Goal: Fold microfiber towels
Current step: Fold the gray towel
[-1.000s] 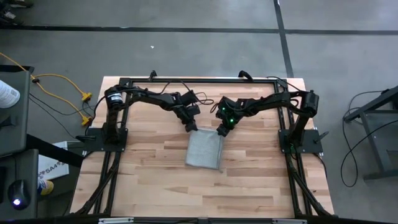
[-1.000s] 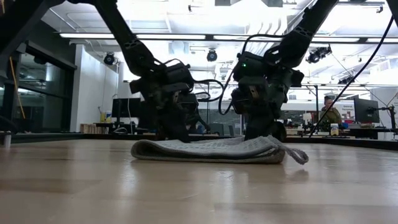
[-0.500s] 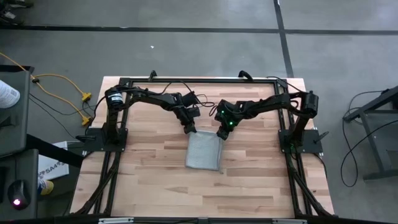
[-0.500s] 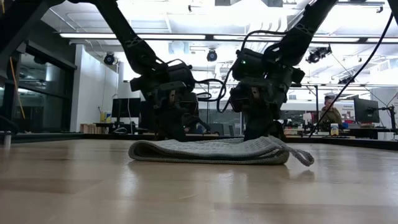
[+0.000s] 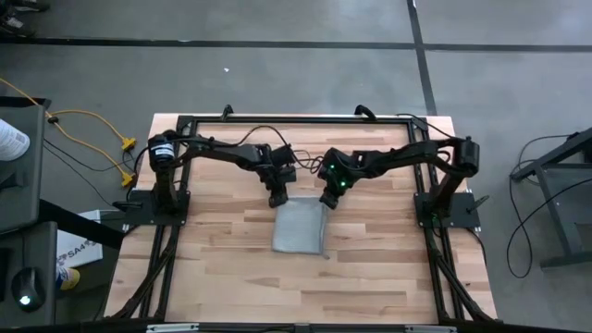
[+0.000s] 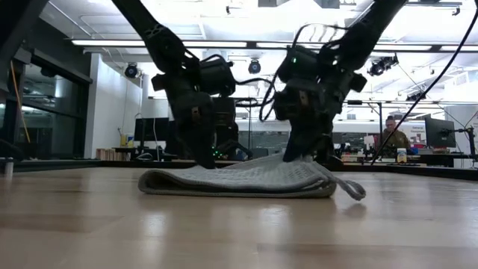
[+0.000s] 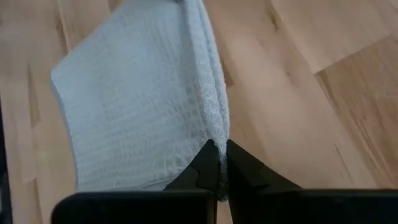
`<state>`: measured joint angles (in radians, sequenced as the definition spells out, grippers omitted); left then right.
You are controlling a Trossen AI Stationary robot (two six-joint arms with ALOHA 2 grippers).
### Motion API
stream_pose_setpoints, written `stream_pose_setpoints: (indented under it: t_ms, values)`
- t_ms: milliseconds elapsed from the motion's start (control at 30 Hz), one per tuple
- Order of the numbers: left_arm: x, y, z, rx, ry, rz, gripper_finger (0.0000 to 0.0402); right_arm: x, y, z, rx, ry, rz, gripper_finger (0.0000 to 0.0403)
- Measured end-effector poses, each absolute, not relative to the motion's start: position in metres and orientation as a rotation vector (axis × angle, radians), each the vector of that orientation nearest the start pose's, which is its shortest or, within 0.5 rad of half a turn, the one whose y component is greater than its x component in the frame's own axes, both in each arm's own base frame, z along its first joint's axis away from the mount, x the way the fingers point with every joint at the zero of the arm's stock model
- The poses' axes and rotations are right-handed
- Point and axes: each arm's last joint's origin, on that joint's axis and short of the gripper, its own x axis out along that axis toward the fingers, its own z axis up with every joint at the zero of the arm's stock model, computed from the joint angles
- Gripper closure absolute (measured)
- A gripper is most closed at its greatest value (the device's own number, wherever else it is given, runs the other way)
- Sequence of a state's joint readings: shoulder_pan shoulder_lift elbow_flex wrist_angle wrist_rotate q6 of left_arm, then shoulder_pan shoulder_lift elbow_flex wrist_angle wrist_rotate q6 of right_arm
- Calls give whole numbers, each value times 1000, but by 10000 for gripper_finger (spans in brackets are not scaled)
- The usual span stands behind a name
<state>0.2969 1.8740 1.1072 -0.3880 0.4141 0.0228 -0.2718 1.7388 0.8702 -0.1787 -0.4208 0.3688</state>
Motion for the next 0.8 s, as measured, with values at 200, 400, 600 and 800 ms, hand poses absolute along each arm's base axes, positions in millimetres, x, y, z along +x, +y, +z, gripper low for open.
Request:
stream_pose_setpoints:
  t_ms: [200, 400, 600, 800]
  values:
    - [348, 75, 143, -278, 1099, -75, 401, 305, -61, 149, 646, 995, -44, 398]
    - [348, 58, 154, -190, 1109, -23, 401, 307, -42, 146, 588, 1028, -77, 398]
    - [345, 43, 167, -100, 1104, 29, 402, 309, -27, 146, 522, 1035, -116, 398]
    - [340, 32, 161, -68, 1103, 71, 401, 312, -8, 146, 421, 1016, -166, 398]
